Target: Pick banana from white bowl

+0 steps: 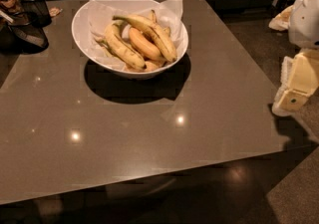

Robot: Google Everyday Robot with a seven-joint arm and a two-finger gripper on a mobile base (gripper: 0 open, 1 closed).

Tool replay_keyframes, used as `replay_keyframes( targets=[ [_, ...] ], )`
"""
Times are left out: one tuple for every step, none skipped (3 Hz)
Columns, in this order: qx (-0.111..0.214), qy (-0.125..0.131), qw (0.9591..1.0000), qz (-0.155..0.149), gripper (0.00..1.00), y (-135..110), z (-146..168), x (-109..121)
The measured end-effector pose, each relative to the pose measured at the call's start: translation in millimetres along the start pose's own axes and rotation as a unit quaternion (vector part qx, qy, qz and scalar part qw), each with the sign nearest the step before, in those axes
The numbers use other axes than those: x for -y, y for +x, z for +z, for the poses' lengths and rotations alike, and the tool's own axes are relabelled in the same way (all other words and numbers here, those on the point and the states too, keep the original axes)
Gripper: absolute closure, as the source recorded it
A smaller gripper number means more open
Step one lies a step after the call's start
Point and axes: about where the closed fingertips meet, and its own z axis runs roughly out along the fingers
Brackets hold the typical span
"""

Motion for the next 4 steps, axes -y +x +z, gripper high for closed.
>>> replay_keyframes(
  targets=[
    [0.0, 0.0, 1.0, 0.0, 0.0, 0, 0, 0],
    [0.009, -0.011, 0.9996, 0.025, 0.0, -5, -1, 10],
    [0.033, -0.044, 0.996, 0.071, 0.0, -18, 2, 36],
    [0.047, -0.053, 0.9934, 0.09, 0.0, -45, 6, 75]
  ],
)
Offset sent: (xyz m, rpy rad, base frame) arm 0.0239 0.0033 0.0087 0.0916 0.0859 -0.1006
